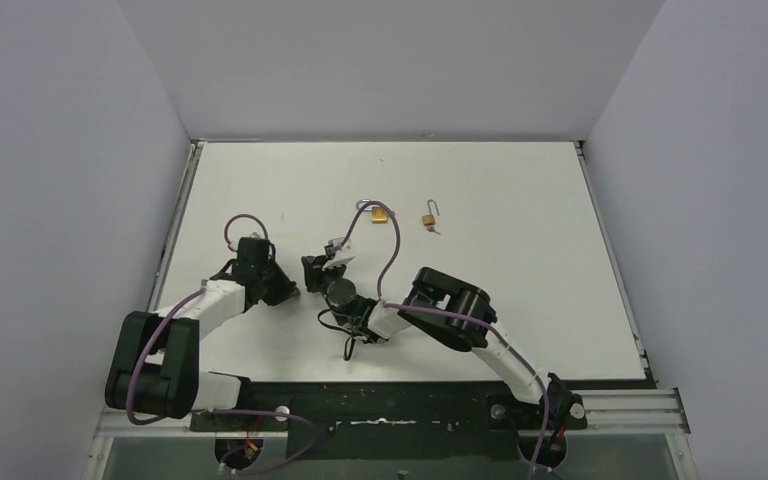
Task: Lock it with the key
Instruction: Place the lock at the center of the board.
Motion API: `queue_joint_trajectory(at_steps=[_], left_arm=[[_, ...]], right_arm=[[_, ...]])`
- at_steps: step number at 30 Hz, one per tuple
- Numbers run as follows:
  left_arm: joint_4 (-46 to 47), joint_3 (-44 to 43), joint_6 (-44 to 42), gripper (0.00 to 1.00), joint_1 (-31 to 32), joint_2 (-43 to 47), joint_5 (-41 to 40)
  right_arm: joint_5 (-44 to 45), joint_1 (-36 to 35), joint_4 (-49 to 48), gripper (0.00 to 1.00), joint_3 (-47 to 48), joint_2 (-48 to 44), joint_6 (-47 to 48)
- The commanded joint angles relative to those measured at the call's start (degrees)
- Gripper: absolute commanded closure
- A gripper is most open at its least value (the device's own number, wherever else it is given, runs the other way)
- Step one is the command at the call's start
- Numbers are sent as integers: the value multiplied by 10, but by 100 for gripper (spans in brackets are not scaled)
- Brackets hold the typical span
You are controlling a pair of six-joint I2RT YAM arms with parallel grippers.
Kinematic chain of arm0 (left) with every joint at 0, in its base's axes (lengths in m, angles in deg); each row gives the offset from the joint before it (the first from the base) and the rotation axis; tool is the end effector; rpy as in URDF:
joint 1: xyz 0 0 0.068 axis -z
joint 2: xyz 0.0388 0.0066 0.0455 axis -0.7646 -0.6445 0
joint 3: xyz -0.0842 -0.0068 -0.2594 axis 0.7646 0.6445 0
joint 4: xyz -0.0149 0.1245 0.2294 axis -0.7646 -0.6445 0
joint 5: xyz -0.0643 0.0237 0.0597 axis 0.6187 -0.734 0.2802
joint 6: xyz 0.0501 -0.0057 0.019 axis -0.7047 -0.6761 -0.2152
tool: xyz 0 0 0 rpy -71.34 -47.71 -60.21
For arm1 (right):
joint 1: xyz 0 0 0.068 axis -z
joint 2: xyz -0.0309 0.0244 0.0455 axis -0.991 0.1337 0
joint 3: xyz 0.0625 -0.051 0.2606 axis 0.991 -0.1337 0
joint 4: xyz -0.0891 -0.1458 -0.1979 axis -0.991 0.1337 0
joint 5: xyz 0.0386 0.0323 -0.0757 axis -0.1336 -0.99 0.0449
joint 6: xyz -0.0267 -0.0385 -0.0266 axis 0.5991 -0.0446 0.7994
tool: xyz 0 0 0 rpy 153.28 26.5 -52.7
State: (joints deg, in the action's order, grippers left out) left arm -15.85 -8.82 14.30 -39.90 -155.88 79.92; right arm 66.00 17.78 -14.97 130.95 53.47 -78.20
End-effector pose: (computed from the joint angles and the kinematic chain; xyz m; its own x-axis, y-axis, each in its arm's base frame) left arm 0.2278 -0.0417 0.1433 -0.7084 -0.6155 -0.3453 -0.4635 0.7747 -0.4300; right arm 0.2171 0.4157 0.1068 -0.2543 0.3551 -0.8996 -0.5203 0.7338 0.4368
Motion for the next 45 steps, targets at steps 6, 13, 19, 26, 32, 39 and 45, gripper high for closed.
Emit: queue_joint_trajectory(at_steps=[6,13,19,26,32,39,45], left_arm=[[32,-36,-31,100,-5,-69,42],[5,-41,-54,82,-5,-58,15],[-6,-44,-61,60,-5,-48,7],[-27,-53,-64,49,-5,-22,0],[-54,-63,-62,45,-9,19,-10],[-92,-73,-68,40,-38,86,-3],[-121,-95,-71,30,-95,144,79]], right_arm=[[16,0,-64,98,53,29,5],[12,0,-74,84,49,32,361],[14,0,-79,77,45,26,361],[-2,8,-85,21,41,-18,360],[-54,51,-26,9,50,-108,275],[-64,109,228,7,100,-224,141],[-202,218,720,0,295,-213,98]])
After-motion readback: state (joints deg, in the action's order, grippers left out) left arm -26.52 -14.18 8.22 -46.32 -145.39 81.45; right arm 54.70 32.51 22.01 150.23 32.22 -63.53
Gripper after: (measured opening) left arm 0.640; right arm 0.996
